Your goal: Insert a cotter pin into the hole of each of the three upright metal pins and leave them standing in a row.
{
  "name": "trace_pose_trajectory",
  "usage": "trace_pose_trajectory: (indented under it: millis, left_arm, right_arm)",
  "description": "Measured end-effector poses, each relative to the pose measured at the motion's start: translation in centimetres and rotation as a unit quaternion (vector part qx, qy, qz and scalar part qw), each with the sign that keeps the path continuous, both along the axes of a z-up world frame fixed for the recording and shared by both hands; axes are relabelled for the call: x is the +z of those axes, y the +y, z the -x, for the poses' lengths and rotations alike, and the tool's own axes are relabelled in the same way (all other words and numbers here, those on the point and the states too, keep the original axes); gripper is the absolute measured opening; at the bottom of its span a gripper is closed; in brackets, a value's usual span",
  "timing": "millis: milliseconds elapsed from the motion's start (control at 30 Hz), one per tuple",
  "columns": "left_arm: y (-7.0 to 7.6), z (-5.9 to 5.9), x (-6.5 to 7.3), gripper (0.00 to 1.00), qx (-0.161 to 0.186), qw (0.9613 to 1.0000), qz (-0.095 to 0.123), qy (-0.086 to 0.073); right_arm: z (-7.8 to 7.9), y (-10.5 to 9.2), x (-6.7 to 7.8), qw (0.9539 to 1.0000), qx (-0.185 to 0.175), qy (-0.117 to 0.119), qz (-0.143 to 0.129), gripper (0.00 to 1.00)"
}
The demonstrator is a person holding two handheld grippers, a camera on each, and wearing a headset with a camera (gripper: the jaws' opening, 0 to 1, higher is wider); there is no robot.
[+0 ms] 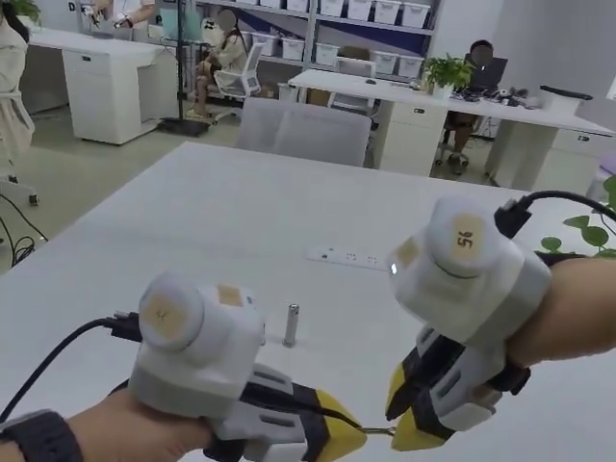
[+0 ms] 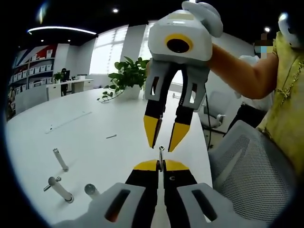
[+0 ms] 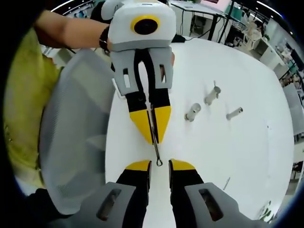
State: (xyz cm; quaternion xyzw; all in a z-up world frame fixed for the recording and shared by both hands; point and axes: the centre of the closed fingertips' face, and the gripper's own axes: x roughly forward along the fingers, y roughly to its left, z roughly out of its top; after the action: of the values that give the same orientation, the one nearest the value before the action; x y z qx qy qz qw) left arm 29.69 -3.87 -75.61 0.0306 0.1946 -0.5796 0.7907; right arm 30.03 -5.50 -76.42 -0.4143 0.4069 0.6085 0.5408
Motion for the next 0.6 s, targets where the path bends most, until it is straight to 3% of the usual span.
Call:
trace_pose_trajectory:
  millis: [233, 600]
  left_arm:
    - [-0.3, 0.6, 0.2, 0.0, -0.016, 0.9997, -0.009, -0.018]
    - [-0.4, 1.0, 0.2, 0.0, -0.035, 0.9977, -0.03, -0.049]
  right_arm:
    - [1.4, 0.1, -0.4, 0.9983, 0.003, 0.059, -0.002, 0.15]
    - [2.0, -0.3, -1.2, 0.9955, 0.0, 0.094, 0.011, 0.11]
